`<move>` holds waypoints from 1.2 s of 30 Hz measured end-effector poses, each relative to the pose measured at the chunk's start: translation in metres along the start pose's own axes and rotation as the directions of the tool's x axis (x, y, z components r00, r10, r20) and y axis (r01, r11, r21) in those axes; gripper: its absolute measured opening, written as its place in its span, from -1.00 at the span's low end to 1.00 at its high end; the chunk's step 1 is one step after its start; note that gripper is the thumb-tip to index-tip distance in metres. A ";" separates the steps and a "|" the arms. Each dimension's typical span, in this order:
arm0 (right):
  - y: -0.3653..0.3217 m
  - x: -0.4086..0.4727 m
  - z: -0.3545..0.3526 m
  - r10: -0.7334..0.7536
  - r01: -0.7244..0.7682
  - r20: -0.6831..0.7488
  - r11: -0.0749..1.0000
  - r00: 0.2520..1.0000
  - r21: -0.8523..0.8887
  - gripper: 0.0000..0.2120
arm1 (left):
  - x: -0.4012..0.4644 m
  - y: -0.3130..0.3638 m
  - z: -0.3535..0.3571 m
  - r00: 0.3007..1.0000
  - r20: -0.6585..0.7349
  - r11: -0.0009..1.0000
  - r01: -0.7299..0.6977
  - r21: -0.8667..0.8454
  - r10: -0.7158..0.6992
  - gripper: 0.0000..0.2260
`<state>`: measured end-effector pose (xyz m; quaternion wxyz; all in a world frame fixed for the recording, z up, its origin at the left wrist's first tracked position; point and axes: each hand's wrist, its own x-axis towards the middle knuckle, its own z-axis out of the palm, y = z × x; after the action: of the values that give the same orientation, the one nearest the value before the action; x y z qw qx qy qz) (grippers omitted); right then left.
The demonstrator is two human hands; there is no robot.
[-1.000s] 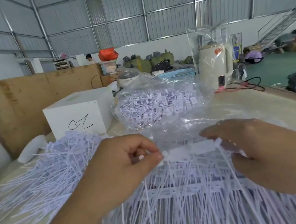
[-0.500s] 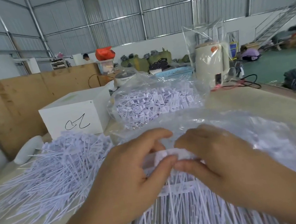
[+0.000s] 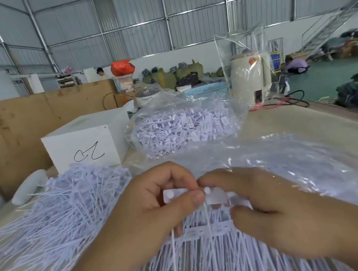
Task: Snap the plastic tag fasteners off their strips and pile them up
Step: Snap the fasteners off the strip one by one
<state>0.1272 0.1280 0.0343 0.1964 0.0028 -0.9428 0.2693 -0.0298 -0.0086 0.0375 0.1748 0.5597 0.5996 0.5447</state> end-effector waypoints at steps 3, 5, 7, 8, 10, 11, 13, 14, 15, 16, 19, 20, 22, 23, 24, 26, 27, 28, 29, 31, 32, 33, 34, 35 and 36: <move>0.006 0.000 0.000 0.050 -0.043 -0.043 0.988 0.998 0.150 -0.82 | -0.004 0.003 0.004 0.977 0.211 0.997 0.045 -0.061 -0.032 -0.90; 0.012 0.001 0.002 0.071 -0.062 -0.057 0.988 0.996 0.144 -0.73 | -0.005 0.002 0.007 0.959 0.274 0.996 0.082 -0.039 -0.068 -0.83; 0.019 0.002 0.006 0.106 -0.102 -0.041 0.990 0.994 0.095 -0.75 | -0.003 -0.003 0.010 0.962 0.251 0.994 0.104 0.028 -0.108 -0.74; 0.021 0.003 0.007 0.123 -0.121 -0.035 0.991 0.992 0.063 -0.76 | -0.002 -0.006 0.011 0.965 0.231 0.991 0.109 0.074 -0.123 -0.71; 0.024 0.005 0.012 0.145 -0.145 -0.021 0.989 0.989 0.005 -0.78 | -0.002 -0.009 0.012 0.975 0.185 0.982 0.090 0.167 -0.121 -0.68; 0.024 0.007 0.015 0.150 -0.150 -0.017 0.988 0.989 -0.020 -0.77 | -0.002 -0.010 0.012 0.983 0.155 0.971 0.058 0.232 -0.095 -0.70; 0.026 0.008 0.020 0.167 -0.167 -0.004 0.984 0.986 -0.063 -0.78 | -0.003 -0.009 0.015 0.996 0.084 0.893 -0.032 0.449 -0.007 -0.76; 0.027 0.008 0.021 0.180 -0.180 0.004 0.981 0.984 -0.069 -0.79 | -0.005 -0.008 0.017 0.997 0.055 0.806 -0.080 0.586 0.059 -0.75; 0.028 0.008 0.022 0.192 -0.191 0.013 0.979 0.981 -0.074 -0.79 | -0.005 -0.007 0.017 0.989 0.040 0.698 -0.130 0.704 0.143 -0.72; 0.028 0.007 0.023 0.195 -0.192 0.018 0.976 0.981 -0.102 -0.78 | -0.005 -0.006 0.017 0.972 0.037 0.606 -0.174 0.776 0.232 -0.71; 0.029 0.008 0.020 0.140 -0.132 0.009 0.951 0.990 -0.281 -0.72 | -0.002 -0.006 0.013 0.871 0.037 0.489 -0.309 0.816 0.489 -0.75; 0.030 0.008 0.018 0.146 -0.136 0.010 0.943 0.989 -0.303 -0.71 | -0.001 -0.009 0.011 0.823 0.035 0.433 -0.334 0.837 0.568 -0.75; 0.031 0.007 0.013 0.184 -0.170 0.021 0.939 0.983 -0.299 -0.69 | 0.002 -0.013 0.006 0.773 0.023 0.344 -0.308 0.887 0.634 -0.72; 0.032 0.007 0.010 0.194 -0.174 0.041 0.941 0.980 -0.291 -0.69 | 0.003 -0.015 0.004 0.773 0.016 0.319 -0.280 0.905 0.634 -0.69; 0.032 0.006 0.008 0.193 -0.169 0.060 0.943 0.979 -0.286 -0.71 | 0.004 -0.019 0.003 0.784 0.014 0.302 -0.255 0.919 0.621 -0.66; 0.035 0.006 0.004 0.213 -0.181 0.080 0.939 0.974 -0.293 -0.77 | 0.004 -0.024 0.005 0.813 0.018 0.273 -0.216 0.938 0.582 -0.63; 0.037 0.005 0.002 0.229 -0.199 0.073 0.935 0.971 -0.293 -0.79 | 0.004 -0.024 0.006 0.819 0.020 0.269 -0.212 0.940 0.574 -0.63; 0.039 0.005 0.000 0.239 -0.210 0.061 0.931 0.969 -0.297 -0.80 | 0.005 -0.025 0.007 0.817 0.030 0.277 -0.229 0.933 0.576 -0.64; 0.042 0.006 -0.002 0.238 -0.211 0.048 0.925 0.970 -0.316 -0.80 | 0.006 -0.022 0.009 0.818 0.044 0.296 -0.258 0.920 0.574 -0.67; 0.047 0.006 -0.004 0.225 -0.203 0.019 0.909 0.974 -0.363 -0.77 | -0.003 -0.013 0.017 0.780 0.131 0.320 -0.396 0.861 0.612 -0.75; 0.048 0.006 -0.005 0.219 -0.200 0.009 0.909 0.976 -0.366 -0.76 | -0.009 -0.009 0.022 0.737 0.162 0.313 -0.461 0.830 0.657 -0.78; 0.048 0.005 -0.005 0.214 -0.195 0.013 0.912 0.977 -0.360 -0.75 | -0.017 -0.005 0.027 0.695 0.167 0.294 -0.493 0.819 0.699 -0.79; 0.046 0.004 -0.005 0.197 -0.177 0.026 0.922 0.980 -0.343 -0.73 | -0.020 0.000 0.033 0.656 0.168 0.290 -0.529 0.797 0.736 -0.80; 0.042 0.003 -0.004 0.167 -0.148 0.034 0.937 0.985 -0.316 -0.69 | -0.011 0.009 0.039 0.594 0.158 0.276 -0.572 0.772 0.789 -0.84; 0.037 0.002 -0.002 0.135 -0.117 0.043 0.948 0.990 -0.296 -0.67 | -0.006 0.013 0.043 0.529 0.166 0.215 -0.585 0.782 0.832 -0.97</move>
<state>0.1218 0.1613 0.0180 0.1473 -0.0780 -0.9762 0.1384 0.0134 0.0033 0.0313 -0.4426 0.6999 0.4556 0.3267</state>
